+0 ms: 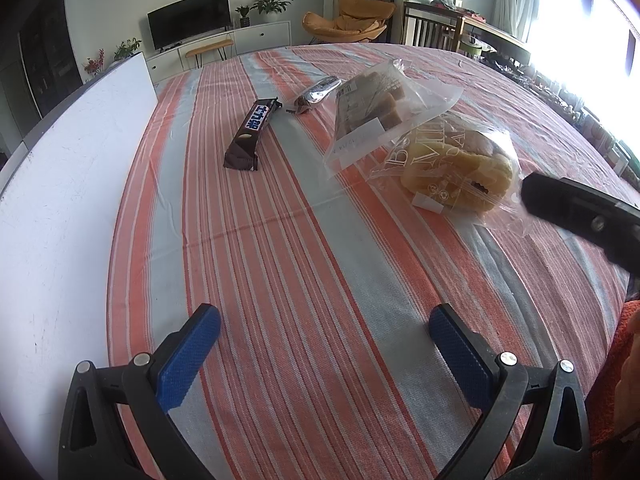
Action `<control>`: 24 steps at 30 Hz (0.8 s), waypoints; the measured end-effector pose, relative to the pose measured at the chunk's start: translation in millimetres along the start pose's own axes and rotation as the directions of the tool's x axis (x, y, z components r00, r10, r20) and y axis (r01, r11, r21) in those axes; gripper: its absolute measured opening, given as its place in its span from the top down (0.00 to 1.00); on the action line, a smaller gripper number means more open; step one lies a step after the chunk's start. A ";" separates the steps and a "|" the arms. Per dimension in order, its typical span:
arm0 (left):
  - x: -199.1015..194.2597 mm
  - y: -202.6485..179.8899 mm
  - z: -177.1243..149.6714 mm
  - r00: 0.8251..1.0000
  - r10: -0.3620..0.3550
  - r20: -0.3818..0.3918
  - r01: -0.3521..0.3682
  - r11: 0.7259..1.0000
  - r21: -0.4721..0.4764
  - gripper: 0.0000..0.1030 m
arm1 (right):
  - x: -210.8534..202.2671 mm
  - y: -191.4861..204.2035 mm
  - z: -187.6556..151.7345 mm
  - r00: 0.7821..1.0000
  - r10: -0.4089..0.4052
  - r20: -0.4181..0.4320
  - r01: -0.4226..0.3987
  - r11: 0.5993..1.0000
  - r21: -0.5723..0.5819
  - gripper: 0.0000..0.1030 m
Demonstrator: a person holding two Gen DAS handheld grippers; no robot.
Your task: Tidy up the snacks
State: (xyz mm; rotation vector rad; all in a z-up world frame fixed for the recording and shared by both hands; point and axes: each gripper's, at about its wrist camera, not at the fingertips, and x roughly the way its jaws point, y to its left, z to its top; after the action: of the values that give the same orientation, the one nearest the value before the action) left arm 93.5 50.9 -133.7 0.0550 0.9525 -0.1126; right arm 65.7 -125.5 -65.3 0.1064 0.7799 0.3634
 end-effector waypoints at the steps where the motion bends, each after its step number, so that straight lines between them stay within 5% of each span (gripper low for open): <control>1: 0.0 0.0 -0.1 1.000 0.000 0.000 0.000 1.000 0.000 0.00 | 8.9 7.2 0.3 0.999 -0.020 -0.033 0.018 0.998 -0.060 0.23; 5: 0.0 0.2 -0.1 1.000 0.000 0.000 0.000 1.000 0.000 0.00 | 45.3 6.2 3.4 0.982 -0.143 -0.125 0.120 0.978 -0.172 0.25; 7: 0.0 0.3 -0.1 1.000 0.000 0.000 0.000 1.000 0.001 0.00 | 54.6 -25.5 18.3 0.973 -0.192 -0.125 0.190 0.981 -0.026 0.26; 9: 0.0 0.4 0.0 1.000 0.000 0.000 0.000 1.000 0.001 0.00 | 52.8 -74.1 32.4 0.950 -0.281 -0.136 0.304 0.932 0.198 0.26; 11: 0.0 0.5 -0.1 1.000 -0.001 0.001 0.001 1.000 0.001 0.00 | 35.6 -104.6 37.9 0.945 -0.310 -0.100 0.326 0.896 0.303 0.26; 16: 0.2 -0.3 1.2 1.000 0.005 0.001 -0.005 1.000 -0.004 0.00 | -11.1 -110.0 12.4 0.927 -0.376 -0.003 0.364 0.895 0.256 0.24; 20: 0.2 -0.7 1.5 1.000 0.006 0.002 -0.006 1.000 -0.005 0.00 | -16.2 -120.1 3.8 0.932 -0.362 -0.017 0.345 0.872 0.348 0.24; 24: 0.2 -0.8 1.8 1.000 0.006 0.002 -0.006 1.000 -0.005 0.00 | 0.1 -112.6 5.7 0.908 -0.412 -0.076 0.413 0.851 0.323 0.24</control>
State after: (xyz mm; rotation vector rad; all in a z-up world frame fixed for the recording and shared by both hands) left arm 95.0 49.9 -132.8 0.0535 0.9503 -0.1043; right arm 101.3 -230.2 -86.8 0.2504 0.8397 -0.1837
